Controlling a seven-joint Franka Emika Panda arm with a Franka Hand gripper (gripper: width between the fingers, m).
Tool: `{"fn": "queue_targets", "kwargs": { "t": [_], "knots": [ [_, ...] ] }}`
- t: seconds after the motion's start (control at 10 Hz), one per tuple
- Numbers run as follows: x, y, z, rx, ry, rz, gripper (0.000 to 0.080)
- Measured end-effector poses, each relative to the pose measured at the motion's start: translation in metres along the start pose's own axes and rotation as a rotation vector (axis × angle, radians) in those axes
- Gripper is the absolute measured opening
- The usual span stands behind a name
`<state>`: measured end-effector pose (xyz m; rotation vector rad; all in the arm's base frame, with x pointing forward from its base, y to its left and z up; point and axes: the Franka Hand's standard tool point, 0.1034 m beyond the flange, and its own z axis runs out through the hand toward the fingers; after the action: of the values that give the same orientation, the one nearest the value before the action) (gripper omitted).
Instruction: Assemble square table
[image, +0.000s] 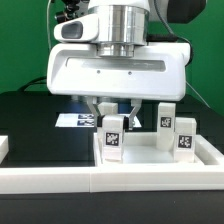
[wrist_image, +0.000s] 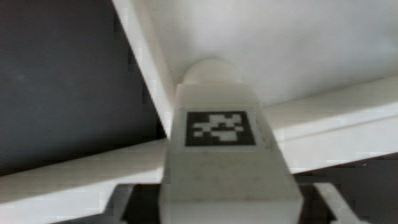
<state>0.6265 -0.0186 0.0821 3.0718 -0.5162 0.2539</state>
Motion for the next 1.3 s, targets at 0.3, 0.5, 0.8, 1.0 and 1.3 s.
{"fn": "queue_targets", "kwargs": {
  "t": [0.3, 0.5, 0.8, 1.0, 1.3],
  "knots": [
    [0.0, 0.003, 0.0, 0.005, 0.008, 0.278, 0.0288],
    [-0.002, 0.003, 0.001, 0.005, 0.015, 0.488, 0.029],
    [-0.004, 0.005, 0.001, 0.011, 0.007, 0.836, 0.029],
    [-0.008, 0.001, 0.001, 0.004, -0.003, 1.06, 0.029],
    [-0.01, 0.0, 0.001, 0.004, -0.028, 1.344, 0.029]
  ]
}}
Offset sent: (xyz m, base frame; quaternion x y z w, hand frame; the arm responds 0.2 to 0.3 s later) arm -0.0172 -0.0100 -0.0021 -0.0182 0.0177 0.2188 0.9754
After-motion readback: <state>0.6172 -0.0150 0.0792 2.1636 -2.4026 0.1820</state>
